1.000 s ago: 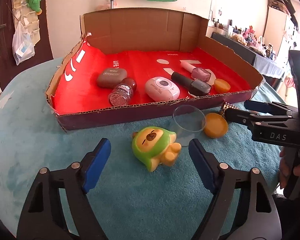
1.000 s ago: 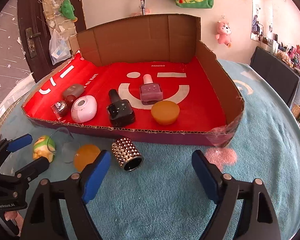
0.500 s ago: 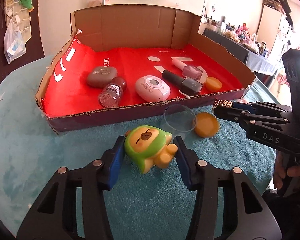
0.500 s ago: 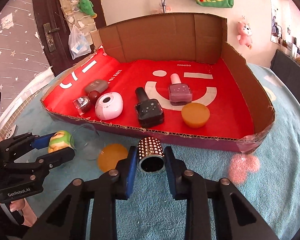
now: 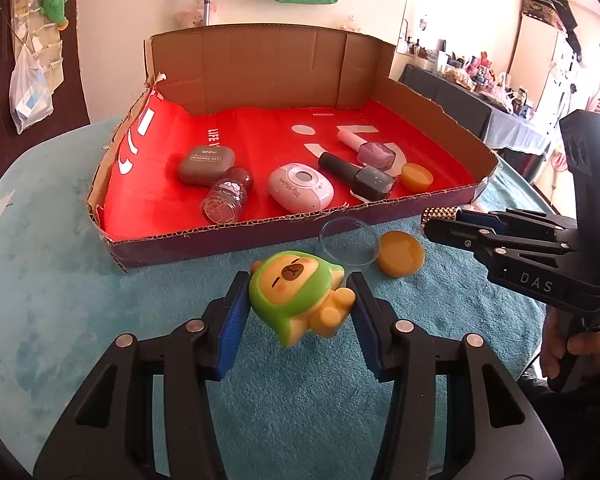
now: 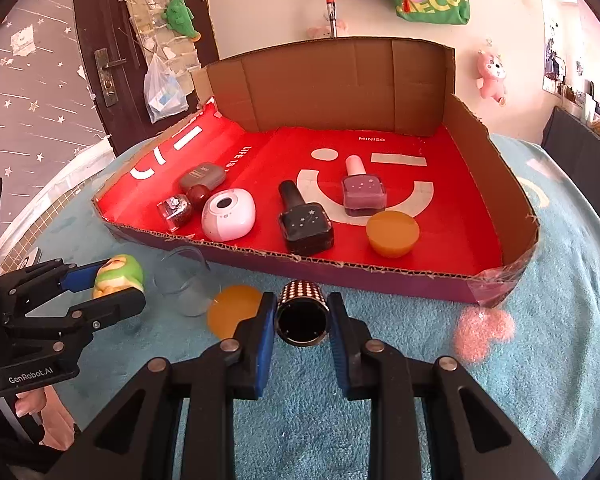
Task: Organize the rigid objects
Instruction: 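Carry both held items into the box and lower them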
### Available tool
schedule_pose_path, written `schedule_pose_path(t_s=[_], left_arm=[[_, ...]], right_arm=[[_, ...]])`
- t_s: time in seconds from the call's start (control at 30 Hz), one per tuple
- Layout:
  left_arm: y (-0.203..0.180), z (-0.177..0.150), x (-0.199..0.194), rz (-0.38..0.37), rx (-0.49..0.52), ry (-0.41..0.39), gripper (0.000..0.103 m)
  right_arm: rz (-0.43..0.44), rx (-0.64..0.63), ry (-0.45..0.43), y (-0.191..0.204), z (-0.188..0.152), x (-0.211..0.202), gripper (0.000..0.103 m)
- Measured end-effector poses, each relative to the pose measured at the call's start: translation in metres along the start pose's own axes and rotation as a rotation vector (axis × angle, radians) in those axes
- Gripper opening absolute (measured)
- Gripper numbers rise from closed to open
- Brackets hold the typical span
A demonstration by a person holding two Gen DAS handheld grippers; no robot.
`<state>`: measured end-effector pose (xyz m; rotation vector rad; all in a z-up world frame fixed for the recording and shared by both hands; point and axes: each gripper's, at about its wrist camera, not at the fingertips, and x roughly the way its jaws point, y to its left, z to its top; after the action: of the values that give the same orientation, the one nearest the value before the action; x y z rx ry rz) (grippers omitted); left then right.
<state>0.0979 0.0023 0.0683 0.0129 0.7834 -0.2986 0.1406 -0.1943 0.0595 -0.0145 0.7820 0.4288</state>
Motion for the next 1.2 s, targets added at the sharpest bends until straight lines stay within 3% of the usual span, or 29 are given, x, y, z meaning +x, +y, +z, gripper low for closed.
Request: schedule_pose_path(t_s=[0.2,0.3,0.4,0.73,1.03,1.2], left_arm=[[-0.005,0.025,-0.02,-0.049,0.044,-0.061,0.047],[-0.003,0.052,-0.015,-0.095,0.071,-0.068,0.047],[-0.001,0.078,0.002,-0.081,0.111,-0.065,0.047],[0.017,0.138,0.074,-0.084,0.195,0.073,0.047],[0.022,0.144,0.115,-0.095,0.218,0.174,0.047],[0.026,0.145,0.13,-0.1,0.211,0.211,0.047]], right_arm=[[0.072,-0.028,-0.07,0.009,0.014,-0.023,0.027],[0.092,-0.063,-0.082,0.013,0.037,-0.023,0.027],[0.107,-0.08,-0.08,0.011,0.066,-0.011,0.027],[0.13,-0.088,0.063,-0.008,0.134,0.06,0.027],[0.126,-0.074,0.217,-0.021,0.148,0.113,0.028],[0.111,-0.086,0.252,-0.022,0.151,0.126,0.028]])
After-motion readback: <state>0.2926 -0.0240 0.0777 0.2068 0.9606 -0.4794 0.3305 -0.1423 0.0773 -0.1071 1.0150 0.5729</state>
